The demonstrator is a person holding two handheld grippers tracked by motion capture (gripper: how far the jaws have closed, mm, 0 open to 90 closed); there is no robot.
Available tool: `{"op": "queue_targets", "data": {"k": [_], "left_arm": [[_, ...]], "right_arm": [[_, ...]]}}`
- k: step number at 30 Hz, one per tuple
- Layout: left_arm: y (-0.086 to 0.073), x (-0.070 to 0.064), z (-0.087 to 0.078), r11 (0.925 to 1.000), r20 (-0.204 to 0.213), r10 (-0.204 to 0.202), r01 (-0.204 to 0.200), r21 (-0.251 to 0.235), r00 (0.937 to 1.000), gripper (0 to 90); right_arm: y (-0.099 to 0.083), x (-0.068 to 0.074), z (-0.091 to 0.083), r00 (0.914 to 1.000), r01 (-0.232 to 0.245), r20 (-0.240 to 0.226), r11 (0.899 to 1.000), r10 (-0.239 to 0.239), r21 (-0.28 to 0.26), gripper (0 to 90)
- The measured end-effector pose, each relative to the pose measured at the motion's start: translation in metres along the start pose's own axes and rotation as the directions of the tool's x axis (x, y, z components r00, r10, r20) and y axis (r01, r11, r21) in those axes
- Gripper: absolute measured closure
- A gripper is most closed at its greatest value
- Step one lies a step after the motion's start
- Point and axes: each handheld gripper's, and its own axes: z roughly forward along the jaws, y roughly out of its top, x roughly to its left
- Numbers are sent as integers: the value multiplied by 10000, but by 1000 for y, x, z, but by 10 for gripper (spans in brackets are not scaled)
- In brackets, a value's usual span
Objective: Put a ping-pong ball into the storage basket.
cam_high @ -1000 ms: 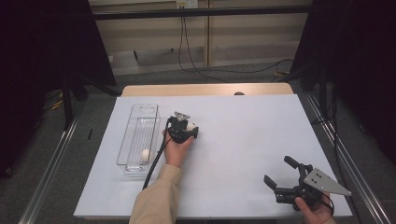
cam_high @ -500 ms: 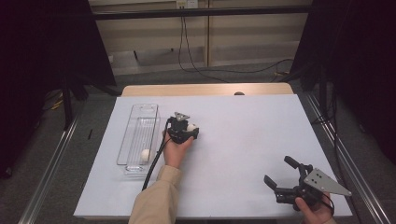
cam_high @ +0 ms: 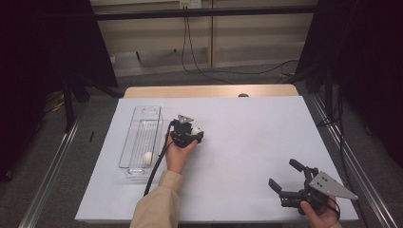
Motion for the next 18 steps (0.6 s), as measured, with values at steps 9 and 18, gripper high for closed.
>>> {"op": "queue_targets", "data": {"k": [9, 18], "left_arm": [[1, -5, -5, 10000, 262, 23, -22, -19, 9997, 512], [2, -9, -10, 9999, 421, 115, -116, 37, 9990, 513]], "right_arm": [[0, 0, 0, 10000, 18, -6, 10000, -18, 5, 10], [0, 1, 0, 10000, 33, -3, 10000, -33, 6, 10]]}}
